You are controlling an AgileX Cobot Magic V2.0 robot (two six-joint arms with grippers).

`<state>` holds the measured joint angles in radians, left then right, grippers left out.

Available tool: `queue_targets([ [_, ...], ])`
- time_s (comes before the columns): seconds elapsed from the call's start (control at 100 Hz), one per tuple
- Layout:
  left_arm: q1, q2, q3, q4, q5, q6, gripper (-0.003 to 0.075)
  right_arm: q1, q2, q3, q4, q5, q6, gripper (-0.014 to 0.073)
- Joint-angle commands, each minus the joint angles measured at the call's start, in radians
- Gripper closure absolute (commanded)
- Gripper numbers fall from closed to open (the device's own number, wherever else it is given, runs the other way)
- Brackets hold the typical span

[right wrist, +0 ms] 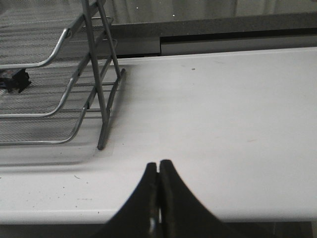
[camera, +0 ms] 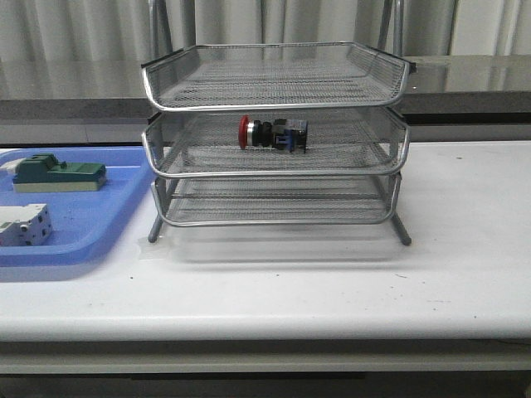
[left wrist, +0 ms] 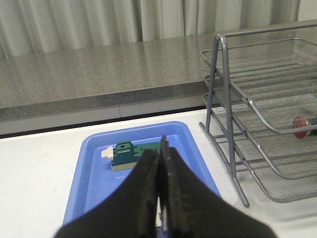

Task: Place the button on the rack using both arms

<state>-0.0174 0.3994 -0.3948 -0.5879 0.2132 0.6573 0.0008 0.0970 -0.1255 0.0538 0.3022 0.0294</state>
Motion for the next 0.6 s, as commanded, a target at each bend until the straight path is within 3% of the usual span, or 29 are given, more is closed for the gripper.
queue_targets([
  [0.0, 0.001, 0.005, -0.028, -0.019, -0.068, -0.01, 0.074, 0.0, -0.042, 0.01, -0.02, -0.097, 0.017, 0.0654],
  [0.14, 0.001, 0.005, -0.028, -0.019, -0.068, -0.01, 0.074, 0.0, -0.132, 0.056, -0.021, -0.102, 0.017, 0.0654],
  [0.59, 0.001, 0.005, -0.028, -0.019, -0.068, -0.01, 0.074, 0.0, -0.129, 0.139, -0.023, -0.209, 0.033, 0.0654],
])
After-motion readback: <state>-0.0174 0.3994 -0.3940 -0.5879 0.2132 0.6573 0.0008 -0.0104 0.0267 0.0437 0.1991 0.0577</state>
